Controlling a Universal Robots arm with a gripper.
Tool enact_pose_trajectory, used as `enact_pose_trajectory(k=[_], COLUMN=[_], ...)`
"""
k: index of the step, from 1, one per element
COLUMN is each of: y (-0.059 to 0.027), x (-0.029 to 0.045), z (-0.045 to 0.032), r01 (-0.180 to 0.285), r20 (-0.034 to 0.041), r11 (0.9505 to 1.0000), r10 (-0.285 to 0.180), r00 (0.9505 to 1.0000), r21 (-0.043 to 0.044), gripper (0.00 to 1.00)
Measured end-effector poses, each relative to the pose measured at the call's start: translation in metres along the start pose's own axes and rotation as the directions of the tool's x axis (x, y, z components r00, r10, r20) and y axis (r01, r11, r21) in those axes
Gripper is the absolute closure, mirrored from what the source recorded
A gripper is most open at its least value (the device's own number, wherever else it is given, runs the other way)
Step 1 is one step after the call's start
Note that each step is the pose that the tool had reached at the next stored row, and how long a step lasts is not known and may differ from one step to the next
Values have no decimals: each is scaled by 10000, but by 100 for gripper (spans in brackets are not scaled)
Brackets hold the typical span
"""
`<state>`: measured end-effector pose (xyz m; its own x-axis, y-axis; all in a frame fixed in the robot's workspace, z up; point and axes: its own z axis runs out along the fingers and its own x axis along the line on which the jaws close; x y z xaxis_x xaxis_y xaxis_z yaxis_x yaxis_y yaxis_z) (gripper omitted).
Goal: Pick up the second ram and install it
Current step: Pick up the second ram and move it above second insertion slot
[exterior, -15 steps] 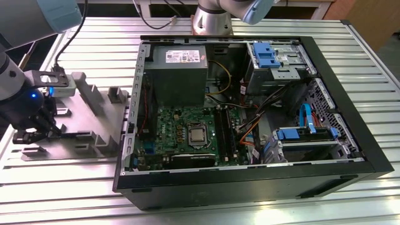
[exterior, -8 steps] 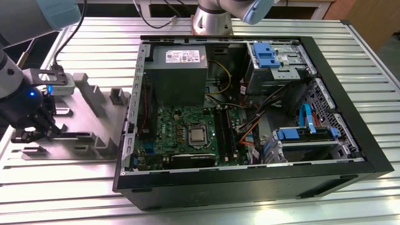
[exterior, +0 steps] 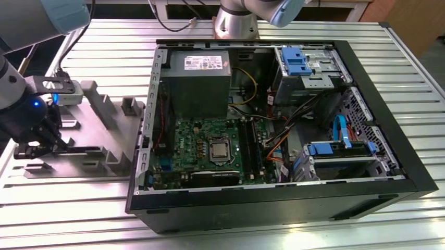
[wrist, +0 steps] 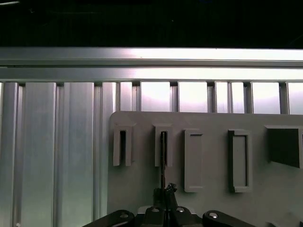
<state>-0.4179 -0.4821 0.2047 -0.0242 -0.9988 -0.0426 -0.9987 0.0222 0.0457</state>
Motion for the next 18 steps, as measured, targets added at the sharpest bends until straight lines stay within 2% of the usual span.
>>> enact_pose_trajectory(k=[9, 13, 18], y=[1, 4, 9], x=[0, -3, -8], z=[-9, -72, -195], r01=[1, 1, 2], r20=[-1, 0, -8], r11=[10000, 10000, 10000], r10=[-1, -1, -2], r00=[10000, 10000, 10000], r21=[-2, -1, 0], gripper=[89, 89, 89])
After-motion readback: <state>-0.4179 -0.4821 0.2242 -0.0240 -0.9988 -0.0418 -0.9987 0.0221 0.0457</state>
